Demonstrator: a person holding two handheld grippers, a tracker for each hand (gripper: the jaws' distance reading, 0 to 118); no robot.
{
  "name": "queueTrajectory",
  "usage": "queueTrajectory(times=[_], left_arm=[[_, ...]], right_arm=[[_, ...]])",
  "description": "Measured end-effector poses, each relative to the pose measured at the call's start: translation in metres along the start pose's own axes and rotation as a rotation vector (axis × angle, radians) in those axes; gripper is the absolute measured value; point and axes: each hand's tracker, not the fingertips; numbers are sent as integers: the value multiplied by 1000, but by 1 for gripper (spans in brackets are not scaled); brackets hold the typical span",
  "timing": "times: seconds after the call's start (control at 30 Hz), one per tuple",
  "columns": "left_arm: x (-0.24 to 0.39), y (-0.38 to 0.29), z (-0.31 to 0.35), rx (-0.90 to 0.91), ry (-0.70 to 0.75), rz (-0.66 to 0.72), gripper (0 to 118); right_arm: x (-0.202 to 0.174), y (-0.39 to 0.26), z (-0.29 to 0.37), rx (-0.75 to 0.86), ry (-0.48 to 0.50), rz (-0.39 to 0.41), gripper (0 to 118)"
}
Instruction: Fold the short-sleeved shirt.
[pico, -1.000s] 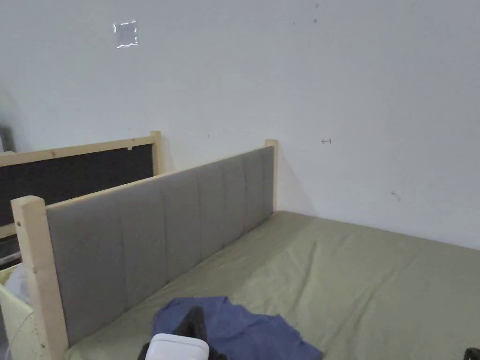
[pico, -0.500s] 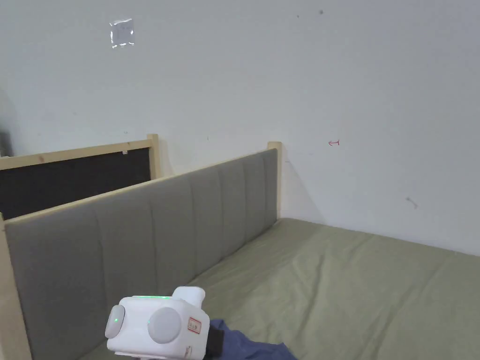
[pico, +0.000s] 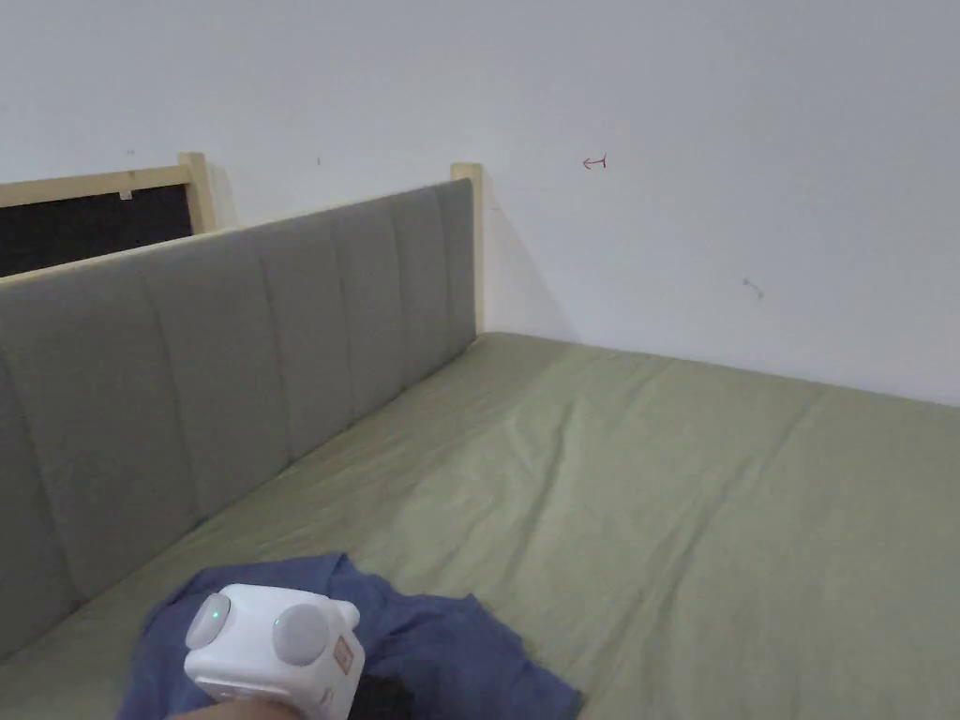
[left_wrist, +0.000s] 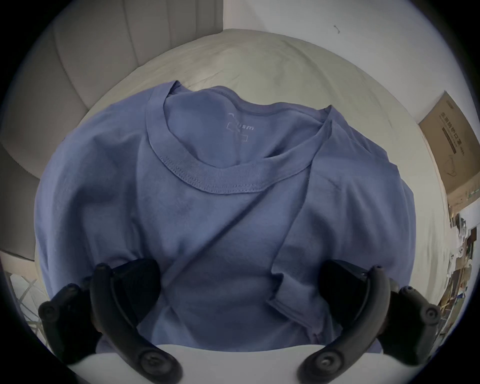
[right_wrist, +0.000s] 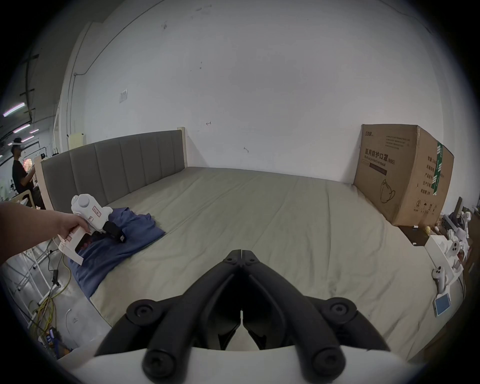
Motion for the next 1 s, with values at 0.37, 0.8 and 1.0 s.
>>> queueTrajectory(times=[0.37, 0.8, 1.0], left_arm=[[4, -17, 62, 167, 11, 1, 0], [130, -6, 346, 645, -139, -297, 0], [242, -17, 430, 779, -305, -443, 0]], right_arm=[[10, 4, 12, 2, 26, -49, 0], [70, 23, 95, 175, -69, -145, 0], [105, 16, 117, 169, -116, -250, 0]])
